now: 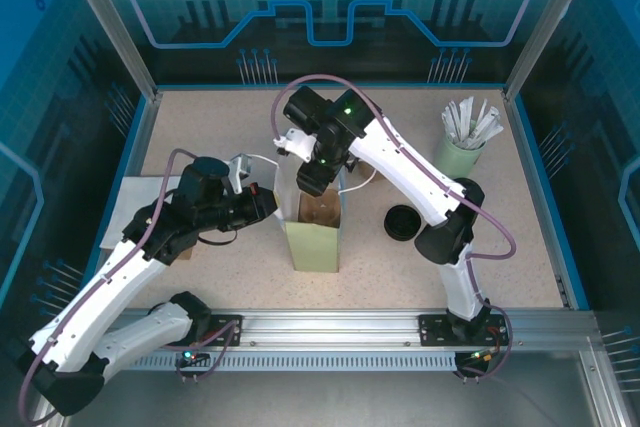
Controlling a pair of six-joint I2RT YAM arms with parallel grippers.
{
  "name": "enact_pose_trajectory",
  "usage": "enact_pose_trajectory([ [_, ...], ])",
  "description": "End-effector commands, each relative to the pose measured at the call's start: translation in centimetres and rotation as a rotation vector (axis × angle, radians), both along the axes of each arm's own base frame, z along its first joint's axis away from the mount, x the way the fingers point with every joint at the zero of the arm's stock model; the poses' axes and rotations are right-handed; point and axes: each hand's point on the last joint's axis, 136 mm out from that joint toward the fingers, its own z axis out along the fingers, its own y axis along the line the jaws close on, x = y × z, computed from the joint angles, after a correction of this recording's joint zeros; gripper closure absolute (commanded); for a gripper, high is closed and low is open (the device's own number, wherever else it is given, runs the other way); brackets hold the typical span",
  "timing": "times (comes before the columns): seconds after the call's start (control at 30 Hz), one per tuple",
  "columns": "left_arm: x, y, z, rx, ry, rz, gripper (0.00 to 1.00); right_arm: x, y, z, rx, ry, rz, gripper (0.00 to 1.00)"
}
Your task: Pack the takeout coffee
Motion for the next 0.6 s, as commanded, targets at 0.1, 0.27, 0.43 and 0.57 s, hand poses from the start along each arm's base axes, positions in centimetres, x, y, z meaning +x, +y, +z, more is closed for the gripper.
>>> enact_pose_trajectory([
  [0.1,0.4,-0.1,0.5,-0.015,-0.030,0.043,0.92,-0.5,0.1,1.1,0.007,0.010,-0.155,0.57],
  [0.27,0.5,-0.4,0.9,-0.013,-0.039,0.031,0.82,0.5,0.7,4.8,0.142,-0.088,-0.221,0.56],
  [0.43,0.4,0.0,1.7,0.024,-0.069,0.019,0.56,1.3,0.1,7.8,0.235,-0.156,-0.265,0.53],
  [0.57,0.1,0.8,2.2,0.069,-0.093,0.018,0.39,1.7,-0.4,9.6,0.291,-0.189,-0.290,0.51],
])
